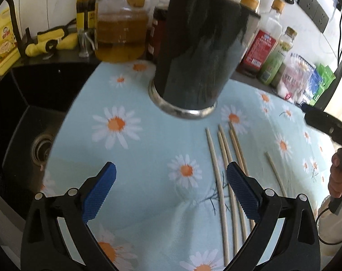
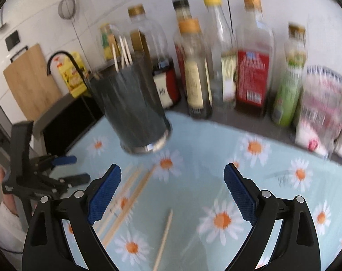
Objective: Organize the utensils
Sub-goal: 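Move both open tools back down to the remaining chopsticks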
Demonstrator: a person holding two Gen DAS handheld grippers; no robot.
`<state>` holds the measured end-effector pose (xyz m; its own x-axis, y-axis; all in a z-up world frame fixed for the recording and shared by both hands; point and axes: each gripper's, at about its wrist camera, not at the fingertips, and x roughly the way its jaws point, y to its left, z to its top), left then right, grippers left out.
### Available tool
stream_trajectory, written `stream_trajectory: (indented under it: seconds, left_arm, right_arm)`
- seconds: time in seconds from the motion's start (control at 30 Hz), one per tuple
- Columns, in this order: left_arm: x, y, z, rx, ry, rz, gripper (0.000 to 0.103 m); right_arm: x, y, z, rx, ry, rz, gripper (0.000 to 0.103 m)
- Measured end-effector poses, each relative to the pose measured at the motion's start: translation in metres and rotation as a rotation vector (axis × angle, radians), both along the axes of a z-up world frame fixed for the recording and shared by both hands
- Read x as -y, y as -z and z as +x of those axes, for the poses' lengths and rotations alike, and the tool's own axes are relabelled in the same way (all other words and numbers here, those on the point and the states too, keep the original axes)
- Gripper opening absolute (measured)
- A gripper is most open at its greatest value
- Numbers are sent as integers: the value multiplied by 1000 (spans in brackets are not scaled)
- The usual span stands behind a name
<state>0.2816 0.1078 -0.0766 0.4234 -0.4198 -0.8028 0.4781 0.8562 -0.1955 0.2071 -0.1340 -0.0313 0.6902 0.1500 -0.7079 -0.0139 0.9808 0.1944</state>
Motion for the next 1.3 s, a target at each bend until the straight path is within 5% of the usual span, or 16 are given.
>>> stream_trajectory:
  seconds: [0.3,0.67,0.83,0.9,1.03,1.1,1.2,1.23,1.3]
  left_arm:
    - [17,19,-21,-32,-8,69,96]
    - [30,24,-29,12,-62,179,97]
    - [33,25,-27,15,-82,218,98]
    - [33,25,-26,4,-86,221,97]
    - [36,23,-26,-13,-79,229,90]
    - [41,19,-28,-35,-70,237,79]
    - [52,14,-30,-67,-28,254,56]
    - [55,13,-31,-76,-14,257,53]
    - [57,12,-30,-101,0,261,47]
  right_arm:
    - [-12,50,-20,-139,-78,-55,88]
    - [-31,68,-34,-250,-153,-84,88]
    - [-44,72,-42,-254,-134,-224,89]
    - [-41,71,-44,-260,-110,-207,88]
    - [-38,67,-47,-260,-96,-212,67]
    - [-36,65,-47,-261,-94,-210,57]
    - [-31,64,-47,-260,-74,-205,31]
    - [-30,63,-47,-258,-65,-206,11]
    - [-25,64,-47,-254,-39,-197,5]
